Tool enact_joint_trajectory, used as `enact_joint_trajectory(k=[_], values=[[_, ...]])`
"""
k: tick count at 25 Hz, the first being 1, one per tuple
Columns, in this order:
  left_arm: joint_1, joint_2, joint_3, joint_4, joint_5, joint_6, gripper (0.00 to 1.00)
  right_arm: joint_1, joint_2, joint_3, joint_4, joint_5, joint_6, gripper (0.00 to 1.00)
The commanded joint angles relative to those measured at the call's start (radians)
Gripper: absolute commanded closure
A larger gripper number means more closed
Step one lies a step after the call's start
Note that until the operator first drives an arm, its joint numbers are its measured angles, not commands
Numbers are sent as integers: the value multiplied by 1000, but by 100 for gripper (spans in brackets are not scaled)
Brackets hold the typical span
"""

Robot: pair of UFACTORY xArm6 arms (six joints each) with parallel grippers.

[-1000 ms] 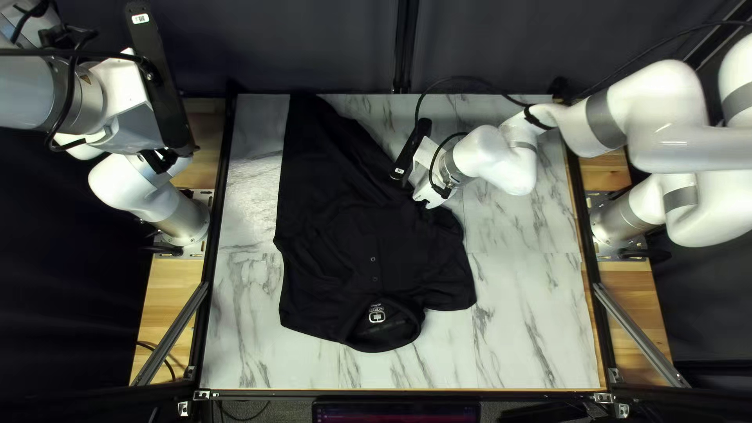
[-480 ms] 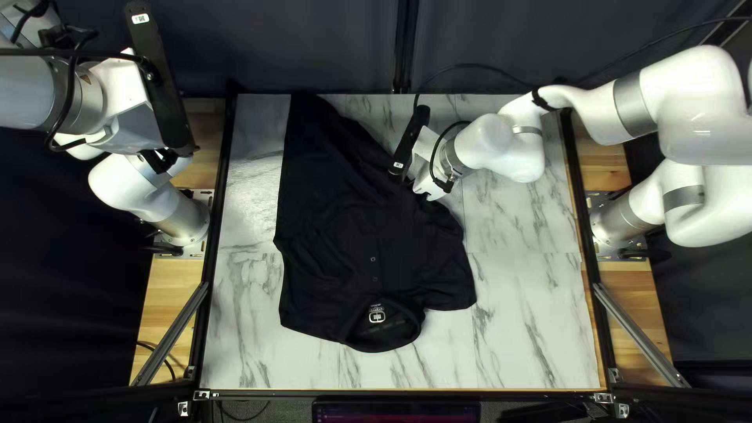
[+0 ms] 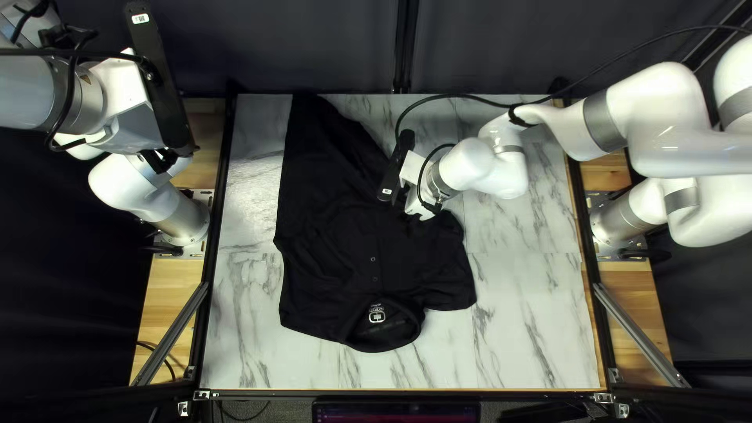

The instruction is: Fold t-shirt

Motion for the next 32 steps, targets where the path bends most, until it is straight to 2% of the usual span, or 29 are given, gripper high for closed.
enact_joint_trajectory(k=[1, 6, 8, 9, 18, 27, 32], values=[[0, 0, 0, 0, 0, 0, 0, -3, -10, 2, 21, 8, -18, 0], [0, 0, 0, 0, 0, 0, 0, -9, 20, -6, 66, -11, -63, 0], [0, 0, 0, 0, 0, 0, 0, -12, 32, -13, 93, -13, -93, 32], [0, 0, 0, 0, 0, 0, 0, -12, 35, -14, 100, -13, -100, 99], [0, 0, 0, 0, 0, 0, 0, -21, 0, 2, 110, 16, -123, 100], [0, 0, 0, 0, 0, 0, 0, -23, 1, 3, 141, 5, -152, 100], [0, 0, 0, 0, 0, 0, 0, -30, -52, 5, 102, 52, -127, 100]])
